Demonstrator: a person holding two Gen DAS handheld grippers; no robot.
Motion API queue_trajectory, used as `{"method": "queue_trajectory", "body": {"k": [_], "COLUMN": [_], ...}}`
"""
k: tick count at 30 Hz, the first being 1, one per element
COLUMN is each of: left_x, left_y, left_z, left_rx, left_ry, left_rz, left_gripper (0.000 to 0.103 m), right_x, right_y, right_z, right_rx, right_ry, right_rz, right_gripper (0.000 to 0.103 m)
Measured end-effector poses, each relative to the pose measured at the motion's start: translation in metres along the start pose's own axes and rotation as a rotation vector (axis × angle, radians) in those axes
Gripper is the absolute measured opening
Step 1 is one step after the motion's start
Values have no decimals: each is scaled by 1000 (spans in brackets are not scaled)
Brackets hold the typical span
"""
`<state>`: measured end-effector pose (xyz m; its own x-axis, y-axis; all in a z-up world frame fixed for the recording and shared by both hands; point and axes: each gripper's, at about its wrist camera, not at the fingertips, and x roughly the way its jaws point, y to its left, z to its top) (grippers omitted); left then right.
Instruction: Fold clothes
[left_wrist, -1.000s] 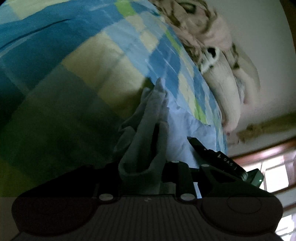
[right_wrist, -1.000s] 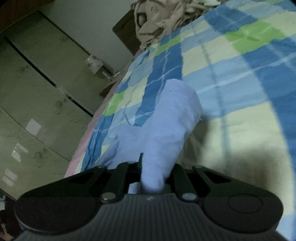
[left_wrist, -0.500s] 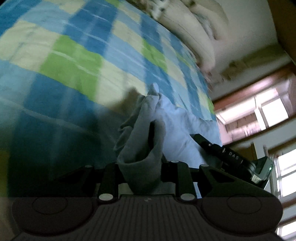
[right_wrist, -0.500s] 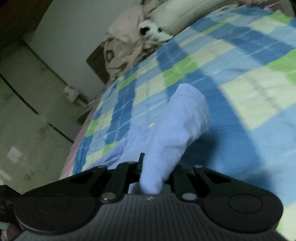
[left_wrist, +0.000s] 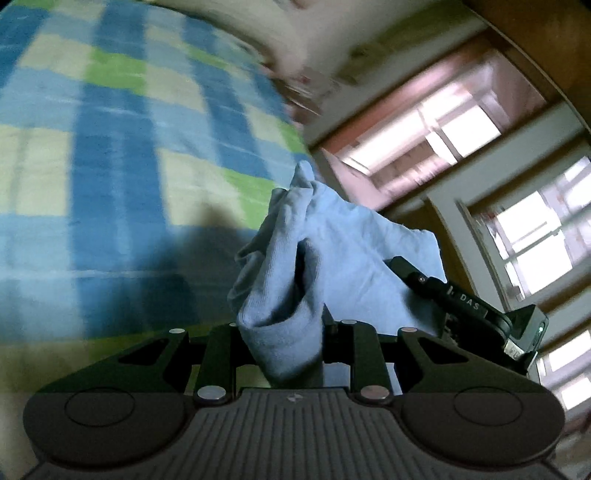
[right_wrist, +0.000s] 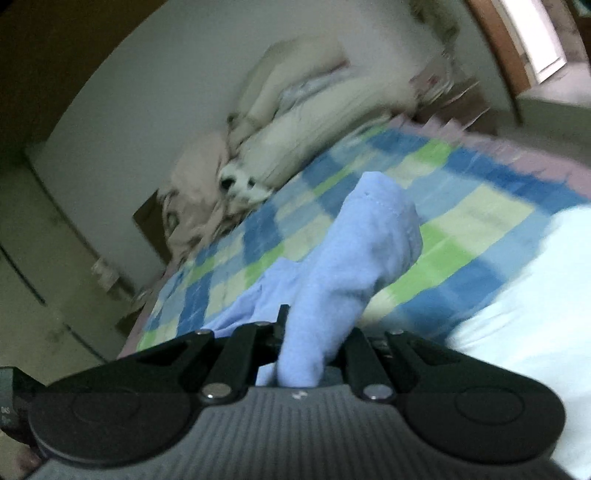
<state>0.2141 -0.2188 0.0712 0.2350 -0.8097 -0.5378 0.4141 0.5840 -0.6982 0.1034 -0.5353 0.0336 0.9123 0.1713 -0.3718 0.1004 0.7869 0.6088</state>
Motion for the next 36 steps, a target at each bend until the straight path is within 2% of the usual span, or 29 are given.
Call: {"method": "queue_trajectory", "body": {"k": [3,9,18,24,28,31,34,36], "left_x": [30,87,181,237,272,292,298,300], "left_y": [-33,-66,-117,-127,-122,-108,-91,-86], "left_z": [-3,1,2,6,-8,-27,-34,-36], "left_rx": [62,120,205,220,212,198,131,130], "left_ry": [39,102,165,201,241,277,283,283], "left_rz": [-47,-114,-173,-177,-135,-86,-108,-93], "left_gripper": [31,31,29,26,25,25,25,25], "right_x": [-32,-75,-105,-118,-109,-100,-99,-101], "right_y": [-21,-56,-112,-154,-191,-222,-246,-252], "right_z": [10,17,18,10,-4,-21,-35,-41], "right_rx": [2,16,60,115,171,225,304,332], "right_ry": [-54,-142,-257,-310,-299,-260,-233,-228], "right_rz": [-53,-159,-294,-381,-412,-408,-377,-360], "right_gripper": [9,9,9,9,9,9,9,8]}}
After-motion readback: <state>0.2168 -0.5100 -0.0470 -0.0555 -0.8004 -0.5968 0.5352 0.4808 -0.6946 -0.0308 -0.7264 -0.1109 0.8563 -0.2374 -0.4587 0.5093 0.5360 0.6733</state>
